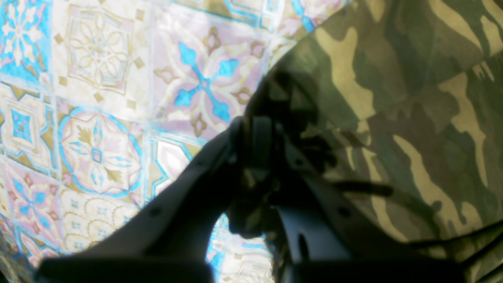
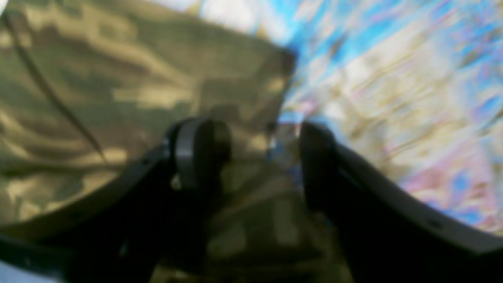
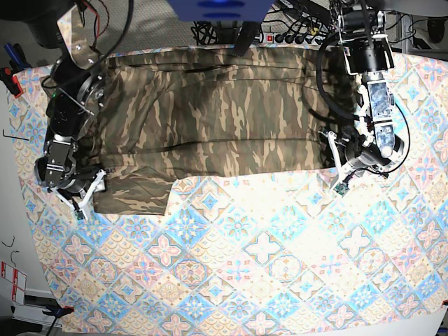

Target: Fold the T-shirt properly

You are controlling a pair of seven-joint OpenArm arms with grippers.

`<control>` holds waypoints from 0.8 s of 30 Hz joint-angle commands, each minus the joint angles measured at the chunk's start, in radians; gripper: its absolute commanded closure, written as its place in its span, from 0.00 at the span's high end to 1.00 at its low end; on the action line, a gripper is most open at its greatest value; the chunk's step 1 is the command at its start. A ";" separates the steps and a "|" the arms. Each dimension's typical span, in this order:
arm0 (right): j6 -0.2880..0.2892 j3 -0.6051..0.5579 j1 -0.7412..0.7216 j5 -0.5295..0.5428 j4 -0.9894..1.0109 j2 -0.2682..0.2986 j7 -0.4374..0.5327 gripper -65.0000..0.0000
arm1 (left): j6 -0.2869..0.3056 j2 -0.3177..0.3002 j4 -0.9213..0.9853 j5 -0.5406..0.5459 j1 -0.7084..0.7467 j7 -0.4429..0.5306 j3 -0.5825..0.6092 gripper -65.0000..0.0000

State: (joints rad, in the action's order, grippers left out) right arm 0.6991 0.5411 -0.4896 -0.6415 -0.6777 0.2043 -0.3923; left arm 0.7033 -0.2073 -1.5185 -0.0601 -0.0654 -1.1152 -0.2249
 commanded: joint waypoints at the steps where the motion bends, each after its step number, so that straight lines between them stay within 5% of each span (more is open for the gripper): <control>1: -0.001 -0.003 -0.034 0.013 0.003 0.013 0.040 0.53 | -0.005 -0.008 -0.018 0.004 -0.017 0.008 -0.003 0.05; 9: -0.001 -0.002 -0.054 0.013 0.080 0.013 0.151 0.53 | -0.005 -0.008 -0.018 0.004 -0.018 0.008 -0.003 0.05; 17: -0.001 -0.008 -0.053 0.012 0.141 0.013 0.154 0.53 | -0.005 -0.008 -0.018 0.004 -0.018 0.008 -0.003 0.05; 24: -0.001 -0.141 -0.050 0.016 0.238 0.013 0.158 0.53 | -0.005 -0.008 -0.018 0.004 -0.021 0.008 -0.005 0.05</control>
State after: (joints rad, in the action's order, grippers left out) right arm 0.6716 0.4042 -0.5365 -0.6010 -0.4477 0.2214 -0.1890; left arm 0.7033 -0.2073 -1.5185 -0.0597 -0.0692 -1.1152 -0.2253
